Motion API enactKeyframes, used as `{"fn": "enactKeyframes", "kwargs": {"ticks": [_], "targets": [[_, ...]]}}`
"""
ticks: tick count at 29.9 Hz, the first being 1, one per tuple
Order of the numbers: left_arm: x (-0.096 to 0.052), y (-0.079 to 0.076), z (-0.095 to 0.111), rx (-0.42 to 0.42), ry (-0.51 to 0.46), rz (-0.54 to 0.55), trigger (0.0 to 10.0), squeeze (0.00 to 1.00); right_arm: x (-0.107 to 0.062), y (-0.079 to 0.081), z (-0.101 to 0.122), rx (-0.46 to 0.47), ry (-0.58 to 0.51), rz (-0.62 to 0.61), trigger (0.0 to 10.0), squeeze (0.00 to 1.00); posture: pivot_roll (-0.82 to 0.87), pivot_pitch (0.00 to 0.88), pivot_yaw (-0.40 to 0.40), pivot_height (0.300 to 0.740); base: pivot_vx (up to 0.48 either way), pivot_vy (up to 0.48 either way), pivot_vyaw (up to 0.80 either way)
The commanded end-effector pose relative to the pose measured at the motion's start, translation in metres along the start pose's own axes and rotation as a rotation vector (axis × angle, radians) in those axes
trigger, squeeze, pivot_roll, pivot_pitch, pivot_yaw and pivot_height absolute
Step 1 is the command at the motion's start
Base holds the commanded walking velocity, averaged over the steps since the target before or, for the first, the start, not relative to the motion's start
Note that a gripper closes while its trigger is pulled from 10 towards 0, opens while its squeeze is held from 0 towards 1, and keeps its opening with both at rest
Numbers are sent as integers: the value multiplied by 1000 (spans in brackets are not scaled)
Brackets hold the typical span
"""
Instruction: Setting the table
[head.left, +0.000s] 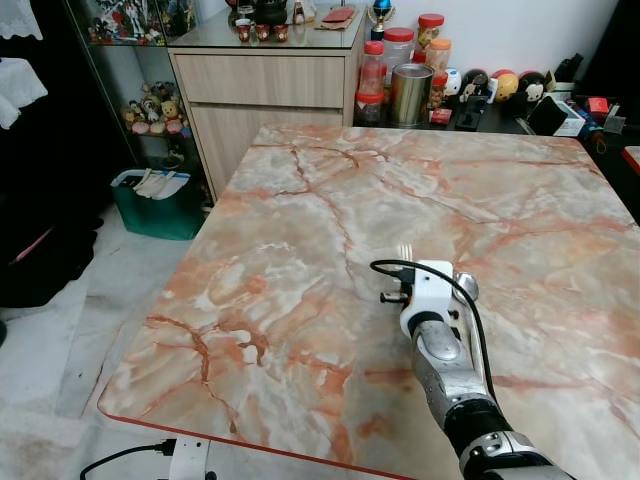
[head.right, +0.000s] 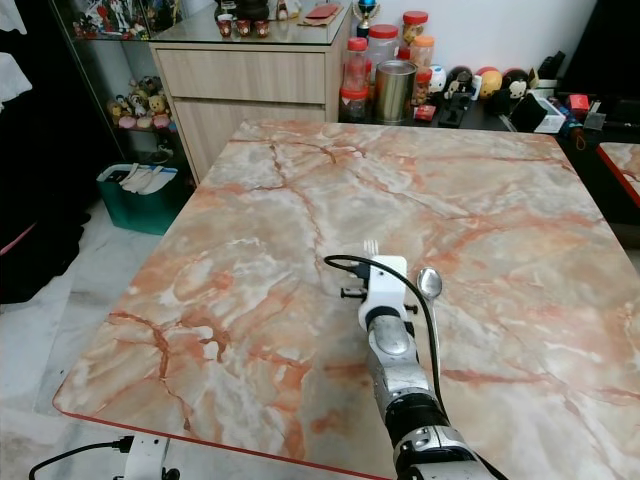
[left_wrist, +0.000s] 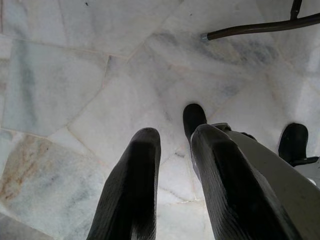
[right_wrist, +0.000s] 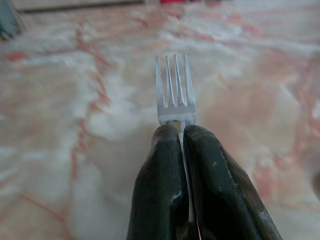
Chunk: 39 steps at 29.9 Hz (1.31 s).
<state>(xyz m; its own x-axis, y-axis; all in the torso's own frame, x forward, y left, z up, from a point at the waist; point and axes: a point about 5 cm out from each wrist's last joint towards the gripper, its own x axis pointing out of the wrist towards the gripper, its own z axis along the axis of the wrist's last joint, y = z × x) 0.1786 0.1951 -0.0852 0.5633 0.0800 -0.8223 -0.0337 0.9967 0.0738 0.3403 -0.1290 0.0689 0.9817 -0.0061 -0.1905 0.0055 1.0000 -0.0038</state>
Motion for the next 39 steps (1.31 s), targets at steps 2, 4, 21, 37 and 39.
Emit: {"fn": "enactKeyframes", "kwargs": {"ticks": [2,4,21,37,39], "targets": [[0,2,-2,-4,12,12,10000,0,0,9,13,-9,-80,49,10000,0,29,0,26,740,0,0,0],[-1,2,-3,-5,13,15,10000,0,0,10,17,-11,-96,57,10000,0,30,0,25,740,0,0,0],[-3,11,-10,22,19,46,10000,0,0,17,30,-21,-162,90,10000,0,35,0,22,740,0,0,0],[-2,9,-7,18,8,43,10000,0,2,12,35,-26,-174,74,10000,0,33,0,21,740,0,-149,0],[-2,9,-6,17,7,42,10000,0,2,12,36,-27,-176,73,10000,0,32,0,19,740,0,-287,0]]}}
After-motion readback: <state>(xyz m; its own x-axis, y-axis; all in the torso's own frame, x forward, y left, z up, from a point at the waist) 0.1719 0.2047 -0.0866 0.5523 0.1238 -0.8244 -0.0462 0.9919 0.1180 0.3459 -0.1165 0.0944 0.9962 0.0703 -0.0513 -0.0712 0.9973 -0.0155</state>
